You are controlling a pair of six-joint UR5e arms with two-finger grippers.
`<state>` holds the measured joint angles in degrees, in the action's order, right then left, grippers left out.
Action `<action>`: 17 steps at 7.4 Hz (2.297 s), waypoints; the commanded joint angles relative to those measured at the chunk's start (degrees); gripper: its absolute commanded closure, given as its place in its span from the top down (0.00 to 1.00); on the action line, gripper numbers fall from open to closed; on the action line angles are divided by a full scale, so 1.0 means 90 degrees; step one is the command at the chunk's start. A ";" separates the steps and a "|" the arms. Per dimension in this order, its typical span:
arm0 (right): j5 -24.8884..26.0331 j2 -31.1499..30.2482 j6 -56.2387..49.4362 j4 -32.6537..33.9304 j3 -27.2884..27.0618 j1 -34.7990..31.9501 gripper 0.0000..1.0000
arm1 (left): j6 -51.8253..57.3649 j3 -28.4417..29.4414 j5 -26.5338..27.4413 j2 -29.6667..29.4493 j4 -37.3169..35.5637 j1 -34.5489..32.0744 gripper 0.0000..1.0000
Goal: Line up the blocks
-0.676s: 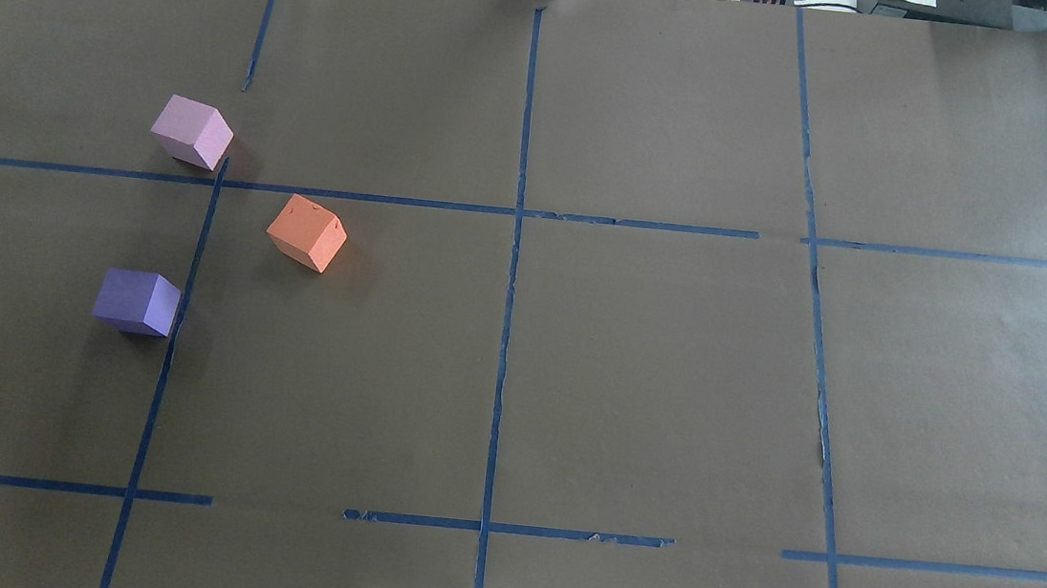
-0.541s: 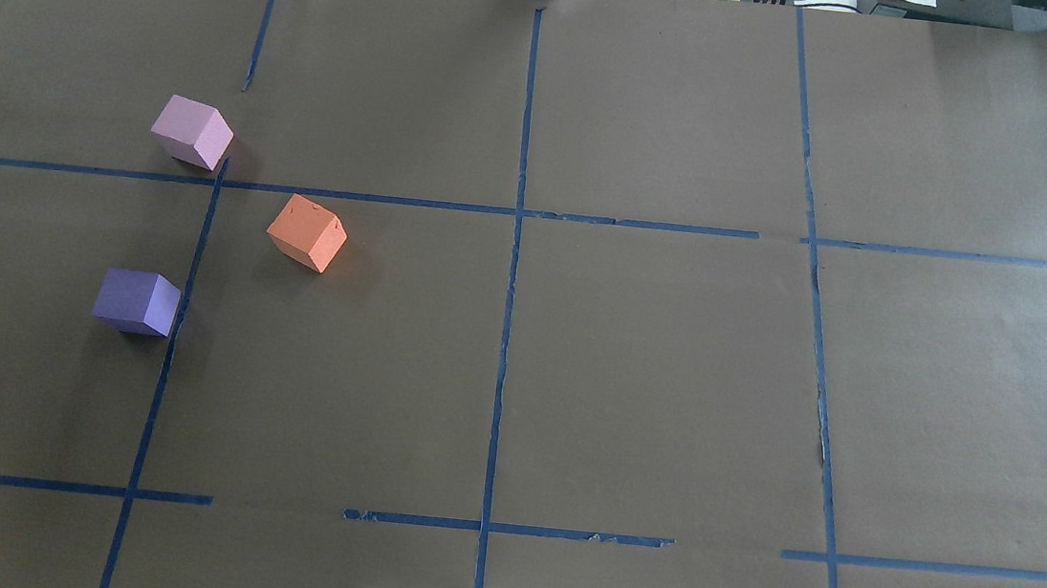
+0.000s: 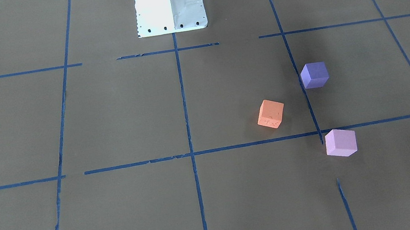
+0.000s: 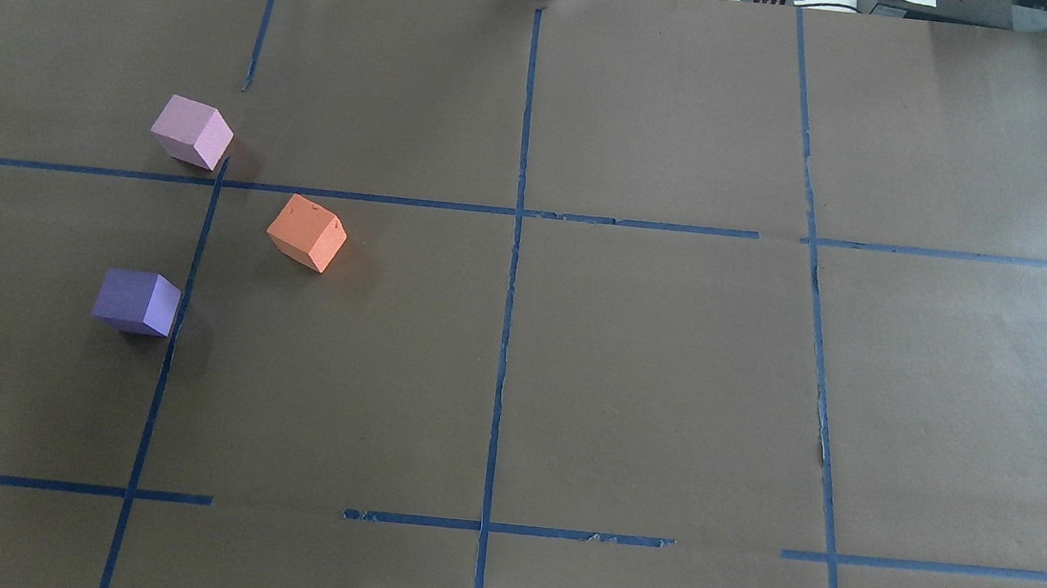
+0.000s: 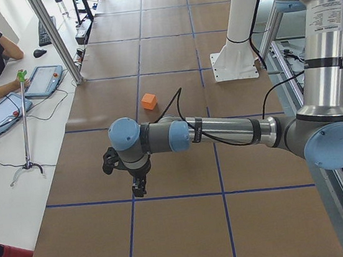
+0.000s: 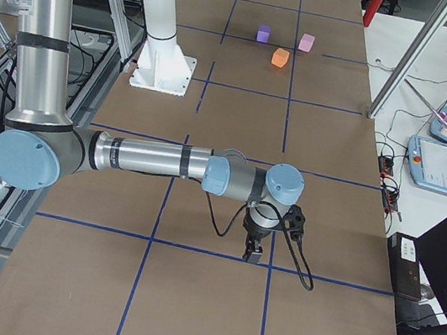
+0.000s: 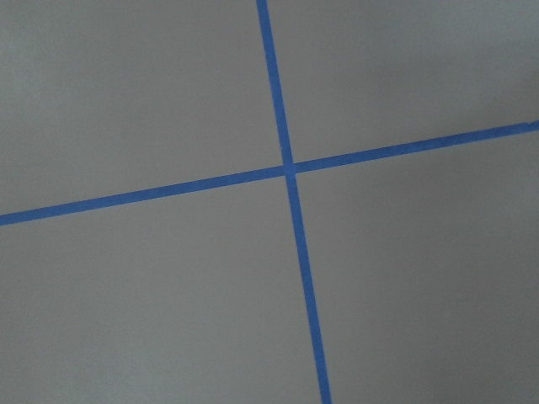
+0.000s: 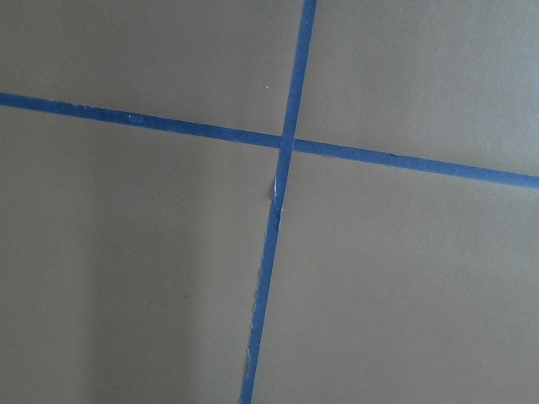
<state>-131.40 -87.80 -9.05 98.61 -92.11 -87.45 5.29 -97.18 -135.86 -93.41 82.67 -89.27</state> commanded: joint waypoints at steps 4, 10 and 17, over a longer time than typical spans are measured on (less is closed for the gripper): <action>0.0000 0.0000 0.0000 0.0000 0.0000 0.0000 1.00 | -0.3366 -0.0492 0.0076 -0.2498 -0.1089 0.2580 1.00; 0.0000 0.0000 0.0000 0.0000 0.0000 0.0000 1.00 | -0.5057 0.0416 0.0765 -0.3215 0.0352 0.4507 1.00; 0.0000 0.0009 0.0000 0.0000 0.0000 0.0000 1.00 | -0.5383 0.1061 0.1365 -0.3147 0.1801 0.4978 1.00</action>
<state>-131.40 -87.79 -9.05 98.61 -92.11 -87.45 -42.97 -87.92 -124.29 -121.92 98.24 -44.85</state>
